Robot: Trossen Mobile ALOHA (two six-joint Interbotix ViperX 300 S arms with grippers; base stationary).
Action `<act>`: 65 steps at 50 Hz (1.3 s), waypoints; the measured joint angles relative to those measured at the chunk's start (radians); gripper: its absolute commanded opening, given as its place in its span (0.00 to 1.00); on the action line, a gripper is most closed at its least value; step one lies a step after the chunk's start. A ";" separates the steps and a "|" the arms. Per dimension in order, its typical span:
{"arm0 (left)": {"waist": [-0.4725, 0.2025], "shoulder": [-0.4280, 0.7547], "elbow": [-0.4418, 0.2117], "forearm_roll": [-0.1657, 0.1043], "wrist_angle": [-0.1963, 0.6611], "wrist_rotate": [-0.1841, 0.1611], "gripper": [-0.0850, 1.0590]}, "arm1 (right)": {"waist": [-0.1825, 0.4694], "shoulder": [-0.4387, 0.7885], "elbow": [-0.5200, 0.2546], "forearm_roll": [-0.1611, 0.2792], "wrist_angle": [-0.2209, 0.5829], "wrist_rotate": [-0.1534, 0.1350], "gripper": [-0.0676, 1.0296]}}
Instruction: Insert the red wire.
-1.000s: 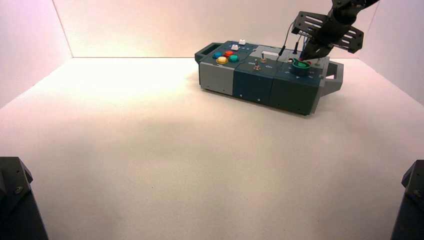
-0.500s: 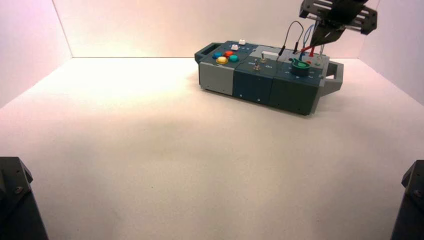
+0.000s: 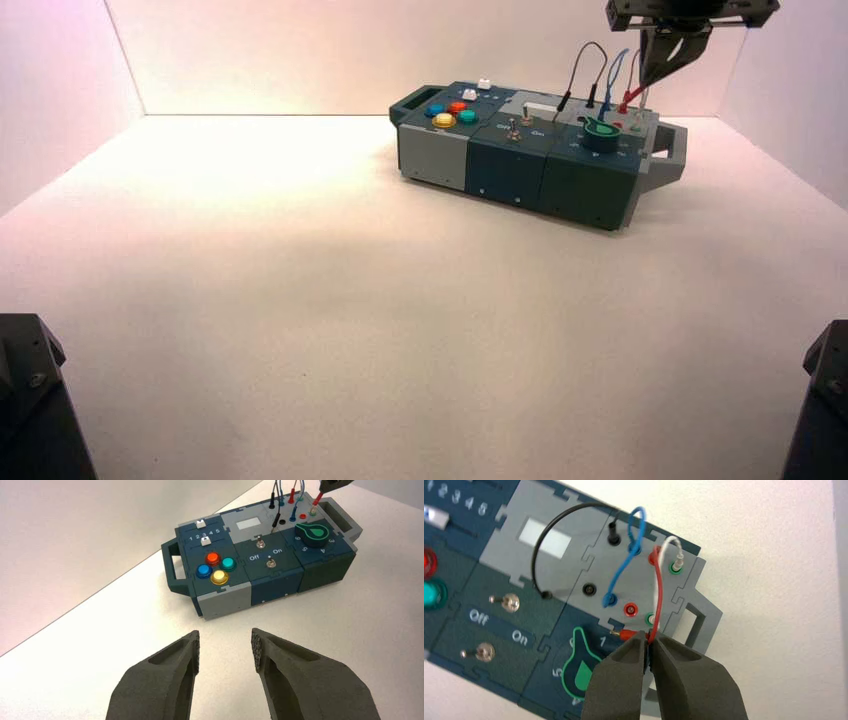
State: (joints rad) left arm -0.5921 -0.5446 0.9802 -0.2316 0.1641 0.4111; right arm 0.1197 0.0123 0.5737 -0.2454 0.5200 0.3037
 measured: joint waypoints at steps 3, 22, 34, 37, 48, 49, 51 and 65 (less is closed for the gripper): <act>0.000 0.000 0.000 0.000 0.000 0.000 0.56 | 0.005 0.000 -0.003 -0.003 0.009 -0.012 0.04; 0.000 -0.011 0.000 0.000 0.003 0.006 0.56 | 0.006 0.000 -0.034 -0.083 0.091 -0.080 0.04; 0.002 -0.015 0.000 0.000 0.006 0.008 0.56 | 0.006 0.002 -0.046 -0.084 0.097 -0.114 0.04; 0.000 -0.015 0.000 0.000 0.006 0.006 0.56 | 0.006 0.009 -0.052 -0.084 0.097 -0.123 0.04; -0.009 -0.015 0.000 0.000 0.012 0.011 0.56 | 0.006 0.051 -0.072 -0.095 0.094 -0.132 0.04; -0.012 -0.015 0.000 0.000 0.014 0.014 0.56 | 0.006 0.054 -0.072 -0.097 0.094 -0.132 0.04; -0.017 -0.015 0.000 0.000 0.015 0.017 0.56 | 0.006 0.058 -0.075 -0.104 0.094 -0.133 0.04; -0.026 -0.015 0.000 0.000 0.015 0.020 0.56 | 0.006 0.097 -0.100 -0.124 0.094 -0.133 0.04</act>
State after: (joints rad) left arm -0.6182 -0.5599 0.9802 -0.2316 0.1795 0.4310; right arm 0.1258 0.1089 0.4740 -0.3697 0.6136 0.1703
